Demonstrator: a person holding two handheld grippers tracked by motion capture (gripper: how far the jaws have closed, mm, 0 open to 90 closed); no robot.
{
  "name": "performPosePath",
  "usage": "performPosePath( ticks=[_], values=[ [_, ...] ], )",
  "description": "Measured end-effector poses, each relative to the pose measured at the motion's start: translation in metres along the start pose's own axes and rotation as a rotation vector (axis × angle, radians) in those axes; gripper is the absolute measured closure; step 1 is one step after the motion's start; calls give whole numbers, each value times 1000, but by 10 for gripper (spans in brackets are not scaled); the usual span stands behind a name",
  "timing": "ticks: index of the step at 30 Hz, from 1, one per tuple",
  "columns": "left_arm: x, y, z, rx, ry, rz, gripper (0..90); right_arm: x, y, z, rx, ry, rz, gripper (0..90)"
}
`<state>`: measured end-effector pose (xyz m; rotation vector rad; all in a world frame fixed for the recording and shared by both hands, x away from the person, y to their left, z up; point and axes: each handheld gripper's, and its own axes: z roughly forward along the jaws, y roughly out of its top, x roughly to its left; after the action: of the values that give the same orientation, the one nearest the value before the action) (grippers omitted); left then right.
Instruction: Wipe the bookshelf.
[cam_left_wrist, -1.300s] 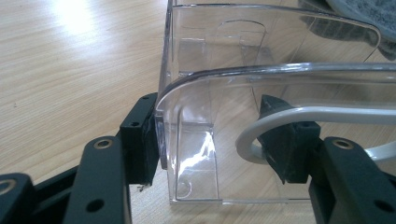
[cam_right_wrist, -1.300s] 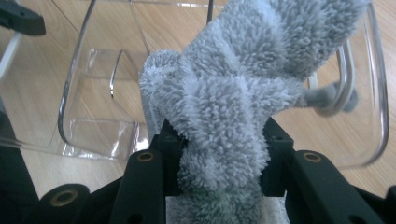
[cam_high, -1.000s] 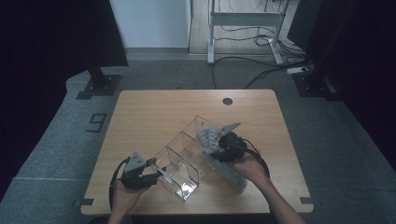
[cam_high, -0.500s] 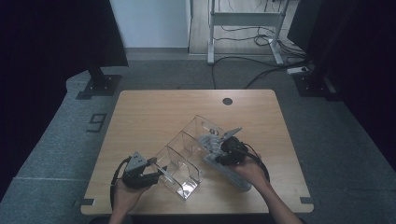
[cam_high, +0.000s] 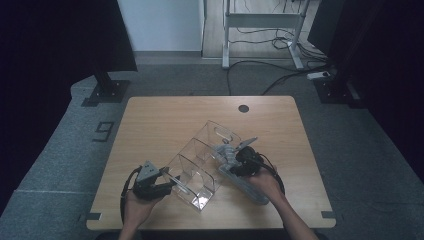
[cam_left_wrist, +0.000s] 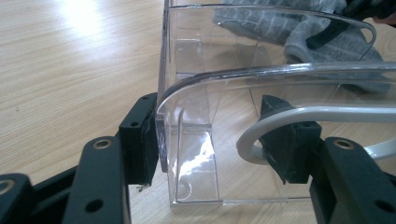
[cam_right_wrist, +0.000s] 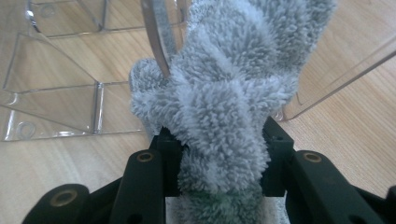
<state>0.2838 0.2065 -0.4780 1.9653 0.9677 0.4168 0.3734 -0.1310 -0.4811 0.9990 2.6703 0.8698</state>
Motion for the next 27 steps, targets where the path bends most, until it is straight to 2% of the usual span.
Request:
performPosePath(
  ticks=[15, 22, 27],
  values=[
    [2, 3, 7, -13, 5, -9, 414, -9, -12, 35, 46, -16, 33, 607],
    [2, 2, 7, -16, 2, -6, 414, -7, -13, 27, 48, -27, 16, 610],
    [1, 3, 6, -14, 7, 1, 414, -7, -17, 13, 30, -22, 13, 612]
  ],
)
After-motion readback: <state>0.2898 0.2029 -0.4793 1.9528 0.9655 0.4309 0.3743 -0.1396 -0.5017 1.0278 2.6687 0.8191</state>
